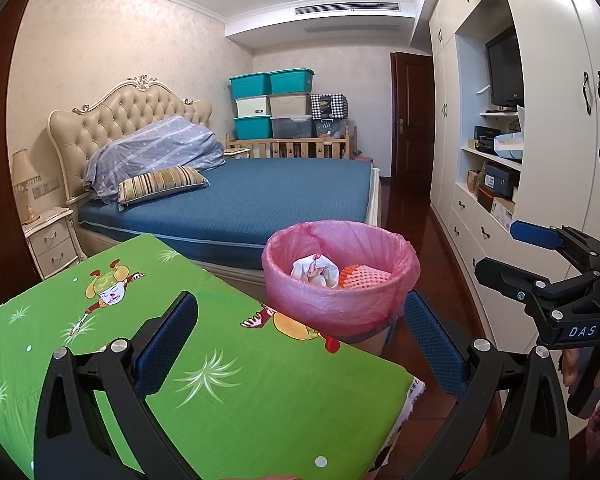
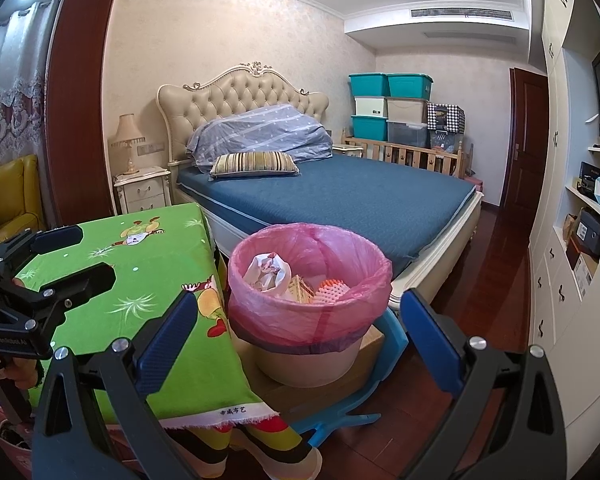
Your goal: Collect trash
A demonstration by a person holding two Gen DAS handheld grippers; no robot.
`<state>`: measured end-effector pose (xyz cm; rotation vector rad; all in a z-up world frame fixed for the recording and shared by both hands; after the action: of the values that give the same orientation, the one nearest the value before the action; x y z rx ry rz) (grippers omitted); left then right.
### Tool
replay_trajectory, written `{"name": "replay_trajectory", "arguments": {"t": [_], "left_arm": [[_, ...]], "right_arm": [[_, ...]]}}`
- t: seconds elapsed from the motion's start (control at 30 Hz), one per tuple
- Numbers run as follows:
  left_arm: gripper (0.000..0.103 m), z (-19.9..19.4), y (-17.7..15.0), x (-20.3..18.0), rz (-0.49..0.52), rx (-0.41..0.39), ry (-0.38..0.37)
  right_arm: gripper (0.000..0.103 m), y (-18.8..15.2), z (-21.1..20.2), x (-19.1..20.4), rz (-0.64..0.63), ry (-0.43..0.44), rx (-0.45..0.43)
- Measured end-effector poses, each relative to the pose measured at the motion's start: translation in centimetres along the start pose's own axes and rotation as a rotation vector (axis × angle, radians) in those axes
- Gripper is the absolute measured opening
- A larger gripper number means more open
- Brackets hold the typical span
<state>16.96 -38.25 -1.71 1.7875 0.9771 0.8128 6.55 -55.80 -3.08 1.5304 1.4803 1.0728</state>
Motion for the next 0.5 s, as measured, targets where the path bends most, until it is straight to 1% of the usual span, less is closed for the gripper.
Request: {"name": "replay_trajectory", "arguments": {"t": [0.5], "left_arm": [[0.097, -0.04, -0.08, 0.00, 0.000, 0.000, -0.001]], "right_arm": [[0.098, -0.19, 0.04, 0.12, 0.006, -0.005, 0.000]]}}
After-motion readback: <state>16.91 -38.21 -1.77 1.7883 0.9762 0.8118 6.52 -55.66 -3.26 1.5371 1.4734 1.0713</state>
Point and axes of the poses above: each gripper's, at about its wrist camera, not at the fingertips, and z roughly the way its jaws point, x to its left, y to its top, the point moved 6 cm from there along z, roughly the way its jaws point, and after that the axes turned 14 degrees about y, right-handed, at the moved point
